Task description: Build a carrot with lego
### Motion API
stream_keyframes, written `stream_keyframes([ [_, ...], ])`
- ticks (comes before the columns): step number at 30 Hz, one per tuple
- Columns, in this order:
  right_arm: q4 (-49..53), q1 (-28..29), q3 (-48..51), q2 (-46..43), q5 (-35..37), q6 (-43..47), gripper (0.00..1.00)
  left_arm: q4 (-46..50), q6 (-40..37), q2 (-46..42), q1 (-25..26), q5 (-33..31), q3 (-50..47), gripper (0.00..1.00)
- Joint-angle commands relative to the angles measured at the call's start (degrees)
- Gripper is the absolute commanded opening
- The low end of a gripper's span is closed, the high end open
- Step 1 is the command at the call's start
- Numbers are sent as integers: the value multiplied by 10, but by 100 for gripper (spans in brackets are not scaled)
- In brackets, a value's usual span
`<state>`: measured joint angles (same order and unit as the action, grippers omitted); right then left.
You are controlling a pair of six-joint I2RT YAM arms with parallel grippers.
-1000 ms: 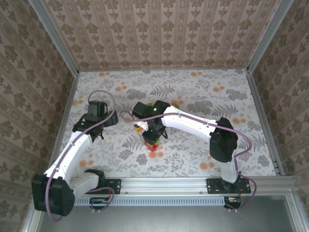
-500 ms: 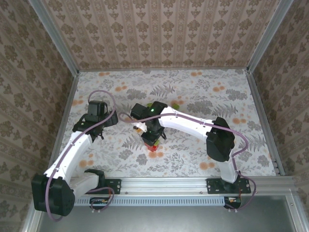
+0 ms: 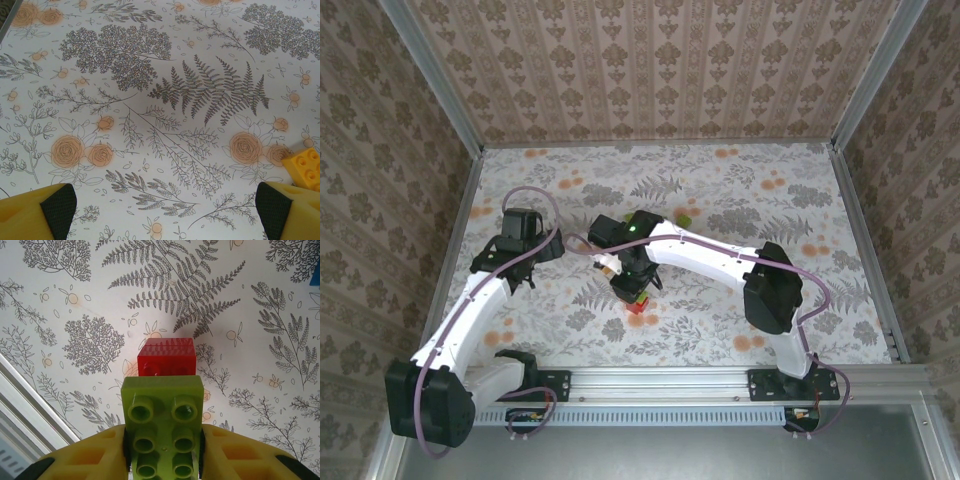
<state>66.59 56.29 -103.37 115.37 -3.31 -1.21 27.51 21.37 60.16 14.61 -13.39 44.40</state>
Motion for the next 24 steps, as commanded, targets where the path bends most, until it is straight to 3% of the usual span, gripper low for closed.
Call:
stream_keyframes([
  [1, 34, 6, -10, 12, 4, 12, 37, 7, -9, 0, 2, -7, 13, 95],
  [24, 34, 10, 12, 52, 6, 17, 36, 7, -10, 0, 2, -7, 14, 95],
])
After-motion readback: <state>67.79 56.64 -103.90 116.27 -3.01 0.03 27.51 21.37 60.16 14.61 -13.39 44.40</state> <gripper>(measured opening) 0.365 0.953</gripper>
